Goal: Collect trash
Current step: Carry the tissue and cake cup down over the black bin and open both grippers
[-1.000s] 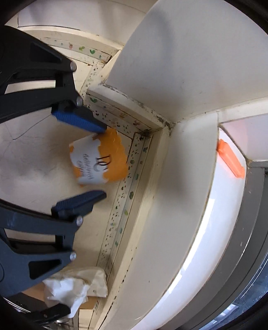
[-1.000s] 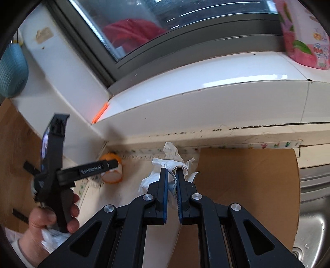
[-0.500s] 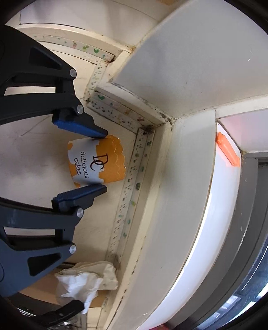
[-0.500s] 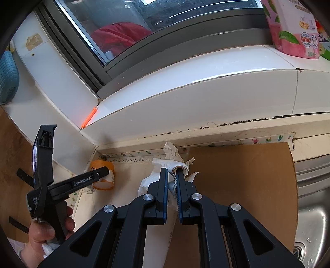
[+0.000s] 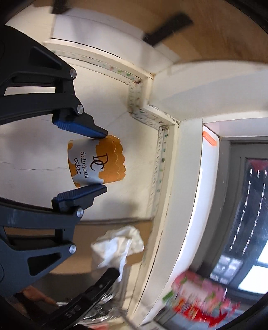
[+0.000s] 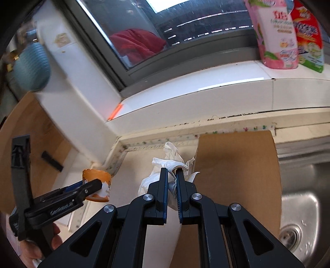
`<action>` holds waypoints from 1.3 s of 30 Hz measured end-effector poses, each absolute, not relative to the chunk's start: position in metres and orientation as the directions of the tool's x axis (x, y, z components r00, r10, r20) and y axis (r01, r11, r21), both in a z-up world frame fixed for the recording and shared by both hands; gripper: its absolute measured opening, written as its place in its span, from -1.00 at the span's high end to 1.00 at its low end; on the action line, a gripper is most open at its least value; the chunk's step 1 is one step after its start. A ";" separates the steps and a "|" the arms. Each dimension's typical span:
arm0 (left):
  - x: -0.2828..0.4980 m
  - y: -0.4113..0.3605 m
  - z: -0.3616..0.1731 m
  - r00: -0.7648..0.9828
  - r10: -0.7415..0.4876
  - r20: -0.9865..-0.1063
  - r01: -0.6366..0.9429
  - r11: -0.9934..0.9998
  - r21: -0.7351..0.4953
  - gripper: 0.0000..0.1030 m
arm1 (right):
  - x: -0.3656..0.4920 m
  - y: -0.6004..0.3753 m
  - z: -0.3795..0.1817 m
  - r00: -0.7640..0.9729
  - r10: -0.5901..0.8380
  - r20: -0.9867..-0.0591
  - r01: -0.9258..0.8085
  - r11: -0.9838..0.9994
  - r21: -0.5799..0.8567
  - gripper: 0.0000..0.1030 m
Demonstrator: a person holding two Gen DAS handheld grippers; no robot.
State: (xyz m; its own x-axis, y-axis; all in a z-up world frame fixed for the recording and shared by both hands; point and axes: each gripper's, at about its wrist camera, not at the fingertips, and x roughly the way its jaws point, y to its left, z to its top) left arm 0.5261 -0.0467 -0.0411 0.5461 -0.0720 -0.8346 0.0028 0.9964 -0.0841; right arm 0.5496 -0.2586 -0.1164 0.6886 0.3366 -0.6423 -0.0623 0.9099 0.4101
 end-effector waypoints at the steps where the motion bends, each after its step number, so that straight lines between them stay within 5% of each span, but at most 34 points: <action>1: 0.515 -0.045 -0.038 0.548 -0.084 -0.832 0.013 0.996 -0.092 0.16 | 0.540 -0.257 -0.113 0.692 0.334 -0.640 -0.064 0.911 0.407 0.87; 24: 0.158 0.024 -0.004 0.518 -0.285 -0.806 0.300 0.944 -0.140 0.16 | 0.149 -0.155 -0.094 0.739 0.278 -0.614 -0.087 0.942 0.323 0.87; 39: 0.032 0.023 -0.130 0.299 -0.216 -0.930 0.349 0.931 -0.104 0.16 | -0.008 -0.109 -0.222 0.523 0.298 -0.798 -0.075 0.949 0.306 0.86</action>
State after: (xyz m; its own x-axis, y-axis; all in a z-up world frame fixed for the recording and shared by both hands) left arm 0.0318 0.0228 -0.1295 0.2988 -0.2161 -0.9295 0.3489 0.9313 -0.1043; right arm -0.0084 -0.1088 -0.2220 0.5233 0.2984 -0.7982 -0.0752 0.9492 0.3056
